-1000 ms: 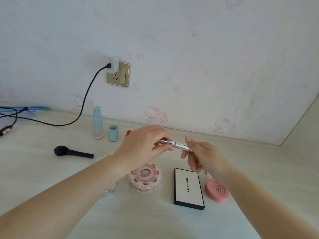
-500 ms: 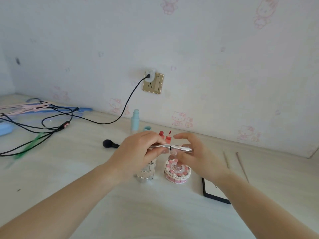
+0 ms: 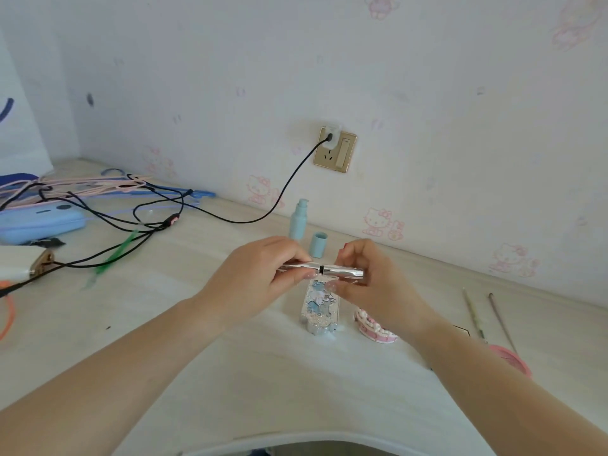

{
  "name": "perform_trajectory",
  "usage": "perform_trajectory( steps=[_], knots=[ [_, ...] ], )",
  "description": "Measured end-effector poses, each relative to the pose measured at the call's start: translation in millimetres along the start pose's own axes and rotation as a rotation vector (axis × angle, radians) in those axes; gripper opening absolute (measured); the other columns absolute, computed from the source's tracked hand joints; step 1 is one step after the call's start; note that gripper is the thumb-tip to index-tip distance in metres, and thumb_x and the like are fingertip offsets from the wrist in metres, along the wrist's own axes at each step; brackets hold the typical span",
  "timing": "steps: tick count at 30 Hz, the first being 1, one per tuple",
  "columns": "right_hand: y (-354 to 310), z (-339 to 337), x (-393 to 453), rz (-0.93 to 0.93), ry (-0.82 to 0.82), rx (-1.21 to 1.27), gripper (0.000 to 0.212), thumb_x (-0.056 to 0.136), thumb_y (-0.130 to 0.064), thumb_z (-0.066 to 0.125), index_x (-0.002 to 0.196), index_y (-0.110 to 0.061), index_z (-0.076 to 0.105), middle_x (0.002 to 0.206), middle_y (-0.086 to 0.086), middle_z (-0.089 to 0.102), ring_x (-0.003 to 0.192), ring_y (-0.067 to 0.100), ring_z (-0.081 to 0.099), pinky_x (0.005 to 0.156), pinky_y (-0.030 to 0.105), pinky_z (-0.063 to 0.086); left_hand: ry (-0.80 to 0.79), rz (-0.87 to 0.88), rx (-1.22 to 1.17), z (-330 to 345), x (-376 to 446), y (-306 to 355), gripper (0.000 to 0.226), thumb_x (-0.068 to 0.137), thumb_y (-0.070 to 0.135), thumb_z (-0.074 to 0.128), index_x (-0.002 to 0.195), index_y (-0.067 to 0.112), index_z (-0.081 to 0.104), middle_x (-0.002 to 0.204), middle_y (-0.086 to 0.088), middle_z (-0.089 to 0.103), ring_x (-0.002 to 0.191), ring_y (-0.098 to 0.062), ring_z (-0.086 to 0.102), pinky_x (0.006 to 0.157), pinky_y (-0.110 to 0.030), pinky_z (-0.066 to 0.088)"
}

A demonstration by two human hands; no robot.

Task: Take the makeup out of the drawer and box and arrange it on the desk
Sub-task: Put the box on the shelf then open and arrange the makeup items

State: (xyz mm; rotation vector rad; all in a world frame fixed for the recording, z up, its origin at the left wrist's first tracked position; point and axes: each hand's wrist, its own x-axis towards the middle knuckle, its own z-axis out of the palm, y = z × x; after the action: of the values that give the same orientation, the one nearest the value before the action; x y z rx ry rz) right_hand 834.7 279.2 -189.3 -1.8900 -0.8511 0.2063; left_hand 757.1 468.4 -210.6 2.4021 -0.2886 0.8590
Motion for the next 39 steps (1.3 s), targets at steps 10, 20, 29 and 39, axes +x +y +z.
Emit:
perform_trajectory(
  steps=[10, 20, 29, 39],
  knots=[
    [-12, 20, 14, 0.124, -0.075, -0.079, 0.026, 0.092, -0.032, 0.054, 0.07, -0.021, 0.061, 0.051, -0.007, 0.062, 0.045, 0.008, 0.05, 0.056, 0.02, 0.04, -0.013, -0.041, 0.012, -14, -14, -24, 0.025, 0.083, 0.047, 0.052, 0.088, 0.026, 0.065, 0.08, 0.013, 0.062, 0.078, -0.003, 0.054, 0.066, -0.02, 0.042],
    [8, 34, 28, 0.098, -0.029, -0.02, 0.016, 0.08, -0.017, 0.071, 0.078, -0.031, 0.064, 0.079, 0.001, 0.07, 0.071, 0.012, 0.061, 0.073, 0.036, 0.049, -0.033, -0.196, -0.105, -14, -22, -53, 0.018, 0.08, 0.039, 0.061, 0.087, 0.025, 0.068, 0.081, 0.012, 0.066, 0.082, -0.005, 0.058, 0.067, -0.021, 0.046],
    [28, 44, 48, 0.131, -0.022, -0.161, 0.01, 0.079, -0.025, 0.072, 0.081, -0.029, 0.064, 0.081, -0.005, 0.072, 0.074, 0.025, 0.061, 0.073, 0.036, 0.05, -0.086, -0.234, -0.065, -11, -24, -87, 0.009, 0.085, 0.032, 0.063, 0.09, 0.025, 0.066, 0.082, 0.014, 0.064, 0.083, -0.006, 0.058, 0.069, -0.023, 0.046],
    [59, 62, 78, 0.114, -0.072, -0.648, 0.009, 0.083, -0.039, 0.064, 0.088, -0.032, 0.062, 0.095, -0.01, 0.061, 0.092, 0.008, 0.056, 0.08, 0.028, 0.047, -0.185, -0.201, 0.193, 5, -11, -133, 0.019, 0.082, 0.025, 0.069, 0.101, 0.025, 0.07, 0.095, 0.009, 0.067, 0.091, -0.012, 0.059, 0.08, -0.026, 0.045]
  ],
)
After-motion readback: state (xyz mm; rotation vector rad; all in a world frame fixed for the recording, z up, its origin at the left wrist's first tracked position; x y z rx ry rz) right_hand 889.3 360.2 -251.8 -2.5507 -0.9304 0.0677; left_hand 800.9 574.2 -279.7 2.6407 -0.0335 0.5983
